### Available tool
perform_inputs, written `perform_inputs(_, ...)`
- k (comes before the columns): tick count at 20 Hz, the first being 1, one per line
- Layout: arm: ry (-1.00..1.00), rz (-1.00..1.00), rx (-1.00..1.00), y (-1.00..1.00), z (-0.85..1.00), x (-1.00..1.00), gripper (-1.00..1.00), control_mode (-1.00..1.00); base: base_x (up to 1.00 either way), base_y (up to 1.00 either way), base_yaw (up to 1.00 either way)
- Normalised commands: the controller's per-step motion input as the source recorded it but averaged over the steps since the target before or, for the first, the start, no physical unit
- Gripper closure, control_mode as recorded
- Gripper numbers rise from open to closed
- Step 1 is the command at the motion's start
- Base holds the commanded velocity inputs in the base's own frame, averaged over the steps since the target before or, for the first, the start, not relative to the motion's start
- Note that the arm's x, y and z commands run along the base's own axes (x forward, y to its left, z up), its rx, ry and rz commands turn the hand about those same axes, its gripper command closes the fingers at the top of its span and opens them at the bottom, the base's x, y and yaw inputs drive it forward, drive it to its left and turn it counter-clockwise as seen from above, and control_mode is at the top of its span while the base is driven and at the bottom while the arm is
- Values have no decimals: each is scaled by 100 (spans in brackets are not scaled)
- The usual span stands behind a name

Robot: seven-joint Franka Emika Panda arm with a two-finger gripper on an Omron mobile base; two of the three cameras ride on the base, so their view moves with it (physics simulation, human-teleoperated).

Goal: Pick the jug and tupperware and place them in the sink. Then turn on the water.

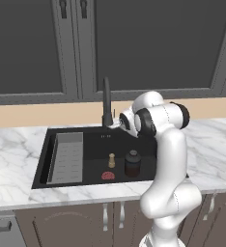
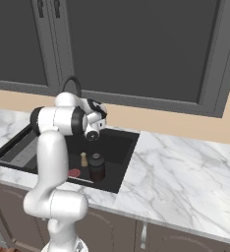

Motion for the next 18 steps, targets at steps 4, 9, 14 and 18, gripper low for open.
perform_inputs(4, 0, 0, 0, 0, 0, 26, -100, -100, 0, 0, 0)
perform_inputs(9, 0, 0, 0, 0, 0, 26, -100, -100, 0, 0, 0)
perform_inputs(14, 0, -2, 0, 0, 0, 24, -100, -100, 0, 0, 0)
perform_inputs(18, 0, -5, 0, -1, 0, 11, -100, -100, 0, 0, 0)
